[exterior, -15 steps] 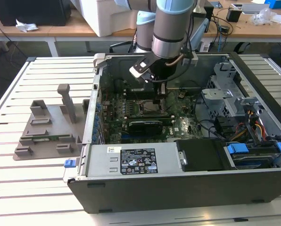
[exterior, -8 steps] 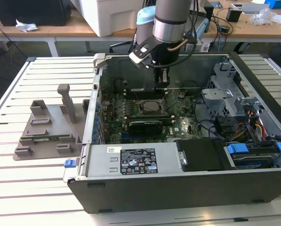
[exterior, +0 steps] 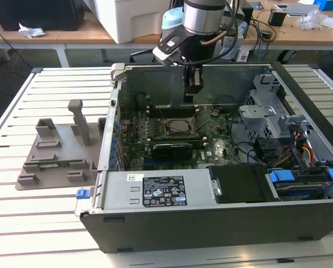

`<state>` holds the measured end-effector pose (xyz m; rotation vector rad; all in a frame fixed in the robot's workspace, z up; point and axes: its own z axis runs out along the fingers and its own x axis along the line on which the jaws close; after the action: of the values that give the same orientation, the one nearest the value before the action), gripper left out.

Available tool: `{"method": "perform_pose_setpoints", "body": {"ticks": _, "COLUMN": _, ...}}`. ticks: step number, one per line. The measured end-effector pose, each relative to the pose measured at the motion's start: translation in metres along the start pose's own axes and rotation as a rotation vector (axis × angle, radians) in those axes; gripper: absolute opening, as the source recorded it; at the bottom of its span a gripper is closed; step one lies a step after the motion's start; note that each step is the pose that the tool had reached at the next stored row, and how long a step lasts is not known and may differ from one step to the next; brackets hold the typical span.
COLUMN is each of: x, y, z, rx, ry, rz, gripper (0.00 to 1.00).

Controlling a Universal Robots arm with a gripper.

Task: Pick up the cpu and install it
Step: 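Place the cpu into insertion slot, then close the cpu cover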

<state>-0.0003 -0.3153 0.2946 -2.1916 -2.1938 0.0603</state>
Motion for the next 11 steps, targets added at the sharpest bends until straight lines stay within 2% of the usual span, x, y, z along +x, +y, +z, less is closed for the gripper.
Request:
{"method": "perform_pose_setpoints", "body": {"ticks": 8, "x": 0.0, "y": 0.0001, "z": -0.0002, "rx": 0.0, "ry": 0.0, "rz": 0.0, "gripper": 0.11}}
{"method": "perform_pose_setpoints", "body": {"ticks": 9, "x": 0.0, "y": 0.0042, "z": -0.0002, "rx": 0.0004, "ry": -0.0003, "rz": 0.0, "gripper": 0.11}}
{"method": "perform_pose_setpoints", "body": {"ticks": 11, "x": 0.0009, "y": 0.0205, "z": 0.0018, "rx": 0.0041, "ry": 0.0, "rz": 0.0, "gripper": 0.11}}
